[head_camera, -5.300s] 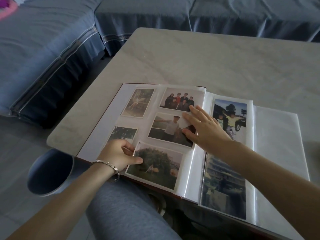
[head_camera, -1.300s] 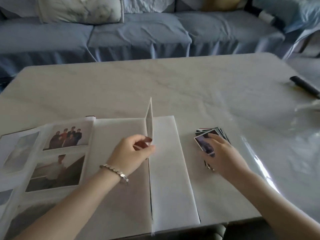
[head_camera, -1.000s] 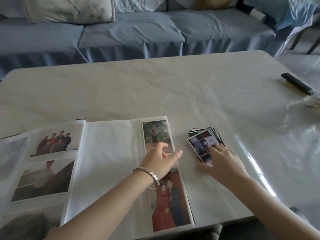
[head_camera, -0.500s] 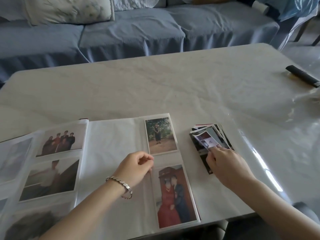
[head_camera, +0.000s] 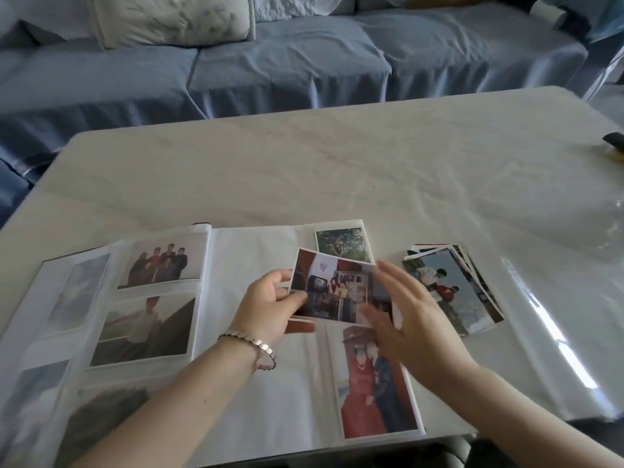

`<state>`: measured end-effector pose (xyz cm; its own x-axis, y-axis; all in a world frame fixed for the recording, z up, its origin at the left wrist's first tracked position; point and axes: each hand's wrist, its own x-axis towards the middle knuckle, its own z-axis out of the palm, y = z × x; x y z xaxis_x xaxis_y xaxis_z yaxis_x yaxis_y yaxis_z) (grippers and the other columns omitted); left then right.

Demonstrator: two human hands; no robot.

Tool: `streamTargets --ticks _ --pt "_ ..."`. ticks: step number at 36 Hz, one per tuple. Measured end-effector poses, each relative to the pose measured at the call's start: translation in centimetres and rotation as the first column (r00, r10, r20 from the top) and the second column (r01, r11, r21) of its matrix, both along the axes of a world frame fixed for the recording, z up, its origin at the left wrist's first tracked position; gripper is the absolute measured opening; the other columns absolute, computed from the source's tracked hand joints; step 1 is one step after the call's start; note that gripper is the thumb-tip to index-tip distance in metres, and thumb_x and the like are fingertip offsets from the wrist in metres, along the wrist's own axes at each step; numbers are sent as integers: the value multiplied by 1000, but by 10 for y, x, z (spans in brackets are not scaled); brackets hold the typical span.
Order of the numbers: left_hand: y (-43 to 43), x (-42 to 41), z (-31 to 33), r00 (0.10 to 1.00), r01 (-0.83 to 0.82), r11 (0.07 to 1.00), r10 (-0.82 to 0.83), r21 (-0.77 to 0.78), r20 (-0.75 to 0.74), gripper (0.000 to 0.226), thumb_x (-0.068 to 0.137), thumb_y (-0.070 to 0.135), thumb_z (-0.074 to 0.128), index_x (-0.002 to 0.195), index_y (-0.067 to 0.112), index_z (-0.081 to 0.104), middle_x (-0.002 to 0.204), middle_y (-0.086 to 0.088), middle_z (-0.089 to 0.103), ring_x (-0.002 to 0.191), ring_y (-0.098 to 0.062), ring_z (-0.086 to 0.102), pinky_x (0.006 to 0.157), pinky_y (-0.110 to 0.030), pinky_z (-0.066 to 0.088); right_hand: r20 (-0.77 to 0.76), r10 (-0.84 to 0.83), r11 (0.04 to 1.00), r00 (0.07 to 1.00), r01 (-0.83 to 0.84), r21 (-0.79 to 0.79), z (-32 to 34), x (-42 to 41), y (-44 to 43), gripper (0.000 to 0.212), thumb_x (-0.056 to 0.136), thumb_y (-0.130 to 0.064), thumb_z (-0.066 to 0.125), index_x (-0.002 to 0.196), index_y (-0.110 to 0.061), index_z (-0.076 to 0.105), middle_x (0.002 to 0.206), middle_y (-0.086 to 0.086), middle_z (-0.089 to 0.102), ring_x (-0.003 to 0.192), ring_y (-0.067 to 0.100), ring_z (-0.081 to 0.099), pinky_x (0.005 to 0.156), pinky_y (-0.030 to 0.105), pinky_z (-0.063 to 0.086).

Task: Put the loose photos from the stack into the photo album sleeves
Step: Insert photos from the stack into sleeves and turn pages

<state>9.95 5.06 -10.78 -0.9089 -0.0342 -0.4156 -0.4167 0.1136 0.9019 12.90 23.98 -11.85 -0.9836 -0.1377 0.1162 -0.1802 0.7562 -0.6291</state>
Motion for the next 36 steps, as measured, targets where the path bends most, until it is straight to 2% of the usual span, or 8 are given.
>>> streamTargets --ticks 3,6,9,12,17,20,31,36 --pt "-11 1 3 997 4 1000 -3 16 -80 29 90 -5 52 90 24 53 79 -6 70 62 -15 69 50 -27 57 316 -143 933 938 234 -272 2 -11 -3 53 86 -37 60 135 -26 43 122 -16 53 105 1 55 85 23 49" --pt "-21 0 2 993 30 1000 -29 6 -113 26 89 -4 54 92 23 54 78 -2 70 64 -14 69 52 -25 56 484 -1 827 875 273 -492 3 -20 -7 22 87 -26 61 109 -25 58 79 -5 74 66 9 69 50 19 51" --pt "-39 0 -6 960 96 935 -178 -343 -218 15 90 9 59 102 17 60 91 3 69 76 -4 66 65 -11 50 497 29 857 867 235 -459 0 -23 -9 6 88 -19 61 88 -23 65 64 -5 71 49 8 64 43 17 47" --pt "-65 -2 -16 867 14 593 -409 -805 -286 28 88 16 62 114 5 64 115 -8 65 105 -21 61 91 -24 43 407 -75 887 910 248 -390 -3 -33 -5 14 89 -17 60 78 -24 64 59 -6 69 45 13 62 40 22 48" --pt "-97 -5 -33 917 212 154 -373 -965 142 70 88 61 40 146 25 23 158 5 -4 145 -18 -3 114 -41 6 150 -318 882 936 350 -317 -3 -58 9 15 92 -17 57 77 -15 61 53 -8 65 32 8 53 34 14 37" --pt "-100 -6 -41 921 287 134 -309 -948 235 81 83 74 26 148 32 5 154 10 -25 142 -17 -22 114 -48 0 75 -325 906 943 333 -262 -3 -70 10 14 94 -15 55 81 -13 61 63 -1 67 36 5 55 33 13 37" --pt "-101 -6 -43 947 197 213 -294 -957 130 91 75 78 39 146 26 16 155 15 -17 142 -10 -17 113 -44 3 83 -120 992 989 115 54 -8 -79 -16 28 93 -15 52 66 -9 51 59 12 59 50 28 59 48 33 44" --pt "-103 -5 -43 977 105 346 -211 -932 32 92 67 78 52 144 34 26 156 13 -11 142 -7 -12 112 -40 -2 274 -90 995 957 96 -8 -9 -97 -11 19 91 -14 57 73 -13 61 53 -2 63 30 4 52 36 14 39"
